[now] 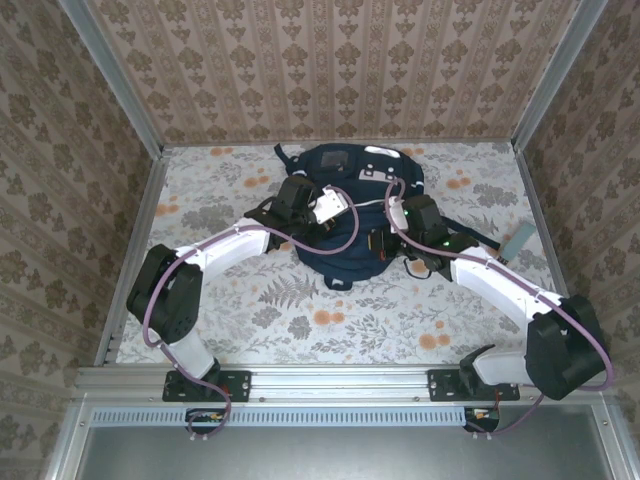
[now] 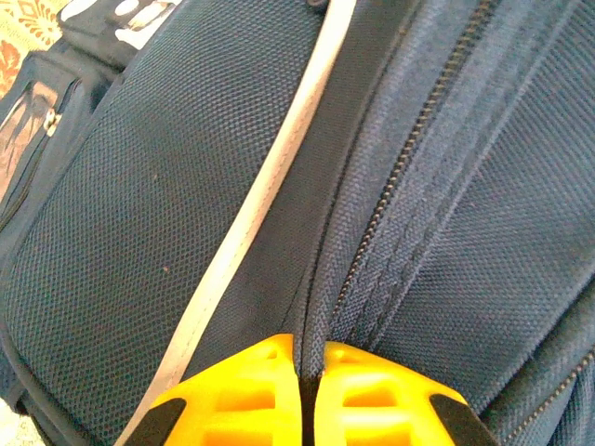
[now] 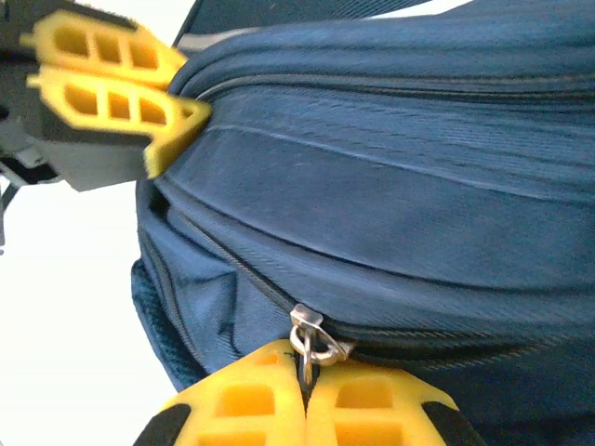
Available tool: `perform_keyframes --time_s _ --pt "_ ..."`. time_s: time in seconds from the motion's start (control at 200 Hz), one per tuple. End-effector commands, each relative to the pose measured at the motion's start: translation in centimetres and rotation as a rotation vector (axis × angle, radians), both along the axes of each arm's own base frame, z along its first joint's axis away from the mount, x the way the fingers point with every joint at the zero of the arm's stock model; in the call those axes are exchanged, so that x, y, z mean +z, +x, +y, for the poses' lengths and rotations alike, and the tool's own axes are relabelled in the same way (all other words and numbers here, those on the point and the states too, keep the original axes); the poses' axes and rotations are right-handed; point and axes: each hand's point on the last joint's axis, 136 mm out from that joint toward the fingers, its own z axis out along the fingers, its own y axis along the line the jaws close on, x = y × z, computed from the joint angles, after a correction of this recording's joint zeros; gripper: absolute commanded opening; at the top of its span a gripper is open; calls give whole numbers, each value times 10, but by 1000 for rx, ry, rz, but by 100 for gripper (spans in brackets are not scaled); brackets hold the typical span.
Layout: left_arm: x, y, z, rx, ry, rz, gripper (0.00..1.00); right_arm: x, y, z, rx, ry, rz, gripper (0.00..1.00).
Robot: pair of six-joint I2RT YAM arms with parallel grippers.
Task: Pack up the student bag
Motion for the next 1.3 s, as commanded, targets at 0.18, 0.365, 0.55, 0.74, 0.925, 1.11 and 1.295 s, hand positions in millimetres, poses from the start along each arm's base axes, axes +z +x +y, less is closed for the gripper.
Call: perform_keyframes --time_s 0.18,0.365,0.55,0.74,0.925,1.11,1.295 --pt "75 16 -17 85 -229 -165 0 6 -16 65 163 150 21 0" --pt "68 12 -2 88 -233 -159 0 23 -7 33 -13 233 23 31" --pt "69 2 7 46 -269 -166 0 26 5 -24 -305 355 123 66" --pt "69 -3 9 17 -281 -178 0 30 17 -53 -506 528 222 75" --pt "65 -6 8 -7 -288 -174 0 38 35 -42 -523 627 290 76" --pt "61 -11 7 -33 -292 -158 0 36 56 -31 -528 710 321 72" --pt "57 -12 8 -31 -279 -147 0 34 67 -22 -498 752 325 56"
